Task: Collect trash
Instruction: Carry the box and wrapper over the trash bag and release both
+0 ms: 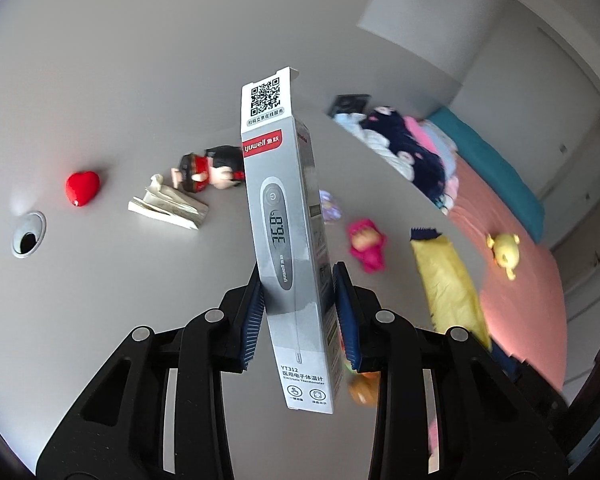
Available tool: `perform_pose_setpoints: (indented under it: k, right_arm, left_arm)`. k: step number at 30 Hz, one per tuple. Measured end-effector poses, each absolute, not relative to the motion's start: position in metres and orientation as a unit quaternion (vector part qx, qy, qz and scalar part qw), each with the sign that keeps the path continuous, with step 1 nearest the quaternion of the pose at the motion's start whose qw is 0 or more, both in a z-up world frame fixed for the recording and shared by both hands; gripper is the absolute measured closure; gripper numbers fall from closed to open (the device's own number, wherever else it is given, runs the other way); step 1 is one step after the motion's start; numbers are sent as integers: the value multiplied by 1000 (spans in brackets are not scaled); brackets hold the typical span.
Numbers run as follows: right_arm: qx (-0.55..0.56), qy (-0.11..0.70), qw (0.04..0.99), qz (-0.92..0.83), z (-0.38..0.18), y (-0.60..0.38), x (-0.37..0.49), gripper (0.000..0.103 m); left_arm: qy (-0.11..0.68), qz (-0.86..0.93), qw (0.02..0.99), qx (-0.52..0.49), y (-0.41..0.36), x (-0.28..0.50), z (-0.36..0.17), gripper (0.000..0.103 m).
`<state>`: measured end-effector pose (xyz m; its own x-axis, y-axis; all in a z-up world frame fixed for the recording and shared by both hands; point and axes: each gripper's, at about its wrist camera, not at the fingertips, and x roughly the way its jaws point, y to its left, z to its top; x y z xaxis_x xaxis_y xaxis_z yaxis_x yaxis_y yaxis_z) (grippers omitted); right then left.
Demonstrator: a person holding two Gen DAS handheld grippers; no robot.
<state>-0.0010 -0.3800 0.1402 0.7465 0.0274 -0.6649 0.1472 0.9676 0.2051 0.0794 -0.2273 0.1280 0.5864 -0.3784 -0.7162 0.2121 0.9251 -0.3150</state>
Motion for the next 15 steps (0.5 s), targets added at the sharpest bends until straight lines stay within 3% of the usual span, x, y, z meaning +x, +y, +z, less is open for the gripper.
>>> perform_pose_setpoints:
  k: [15]
  right_arm:
    - [154, 287, 935, -142, 169, -458, -168, 84]
  left_arm:
    - [393, -282, 875, -1, -340, -60, 125, 70]
